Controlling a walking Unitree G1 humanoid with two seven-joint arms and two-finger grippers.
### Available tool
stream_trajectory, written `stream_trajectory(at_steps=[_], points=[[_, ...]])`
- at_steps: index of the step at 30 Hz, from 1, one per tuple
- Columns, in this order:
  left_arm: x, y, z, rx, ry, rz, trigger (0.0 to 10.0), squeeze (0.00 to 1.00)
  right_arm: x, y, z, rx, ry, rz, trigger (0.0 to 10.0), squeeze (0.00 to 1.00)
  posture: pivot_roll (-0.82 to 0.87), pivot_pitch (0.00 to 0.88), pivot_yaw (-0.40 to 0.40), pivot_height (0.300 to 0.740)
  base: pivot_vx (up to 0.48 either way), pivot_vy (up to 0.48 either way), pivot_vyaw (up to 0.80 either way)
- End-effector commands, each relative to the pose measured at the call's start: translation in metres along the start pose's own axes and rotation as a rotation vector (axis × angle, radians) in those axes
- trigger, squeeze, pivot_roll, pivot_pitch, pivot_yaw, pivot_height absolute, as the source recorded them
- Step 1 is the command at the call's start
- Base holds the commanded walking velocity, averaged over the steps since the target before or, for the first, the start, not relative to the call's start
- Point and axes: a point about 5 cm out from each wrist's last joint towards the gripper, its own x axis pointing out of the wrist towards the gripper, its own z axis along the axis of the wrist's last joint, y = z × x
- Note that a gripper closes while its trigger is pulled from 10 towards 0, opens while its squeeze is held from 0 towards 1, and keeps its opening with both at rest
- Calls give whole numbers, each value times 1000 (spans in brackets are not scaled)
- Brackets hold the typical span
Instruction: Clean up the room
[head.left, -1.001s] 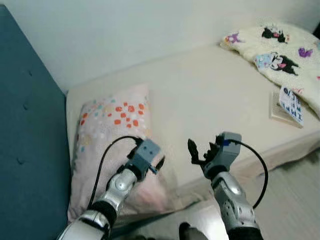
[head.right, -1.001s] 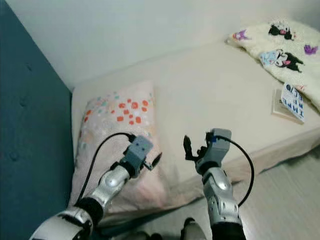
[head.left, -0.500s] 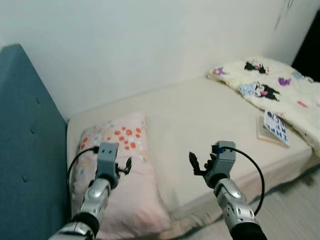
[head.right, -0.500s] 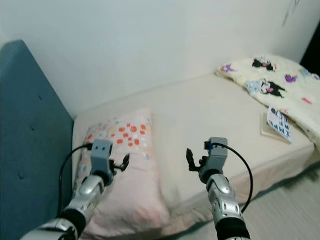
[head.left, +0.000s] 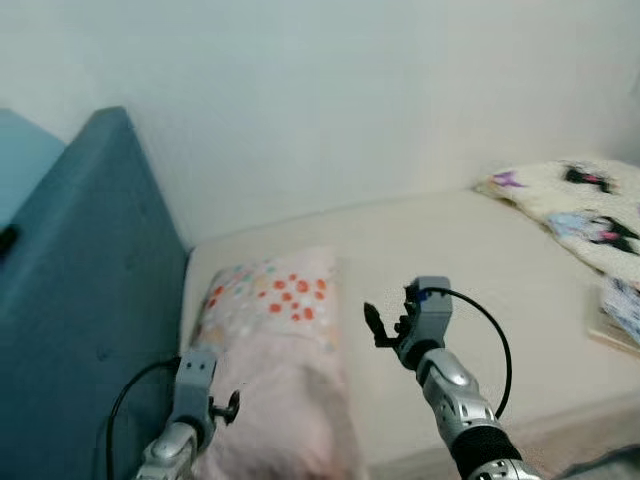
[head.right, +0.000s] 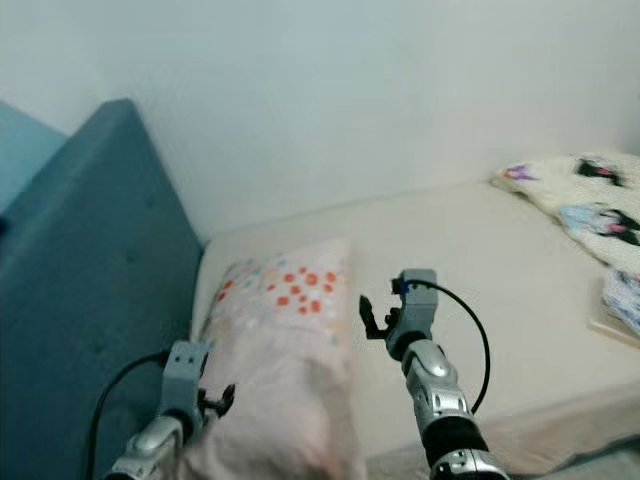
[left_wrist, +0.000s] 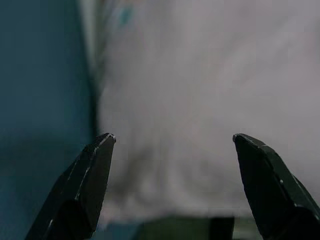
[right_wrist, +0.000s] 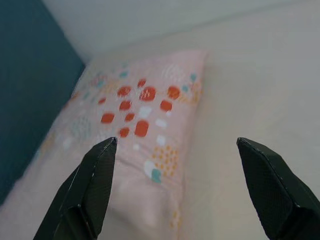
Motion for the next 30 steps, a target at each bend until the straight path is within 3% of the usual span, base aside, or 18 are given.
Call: stream_trajectory(at_steps=[1,3,11,20,27,30], points=[[-7,10,-21,14,100,32,10000,0,-2,-7,-9,-7,34,-37,10000,0,-74,0,36,740,0,-480,750],[-15,13,-39,-14,174,52,10000,0,-7,-16,-19,-24,73,-65,10000,0,-78,0,35,740,0,-480,756],[-21,9,-53,17,226,41,10000,0,-13,-29,-26,-34,102,-128,10000,0,-92,0,38,740,0,-172,719],[-25,4,-63,-10,269,-7,10000,0,-15,-42,-27,-28,108,-201,10000,0,-103,0,38,740,0,0,0],[-24,2,-61,-12,265,-9,10000,0,-15,-43,-24,-27,98,-199,10000,0,-106,0,31,740,0,-463,0],[-24,2,-62,-20,267,-1,10000,0,-14,-43,-22,-27,92,-200,10000,0,-106,0,26,740,0,0,0]])
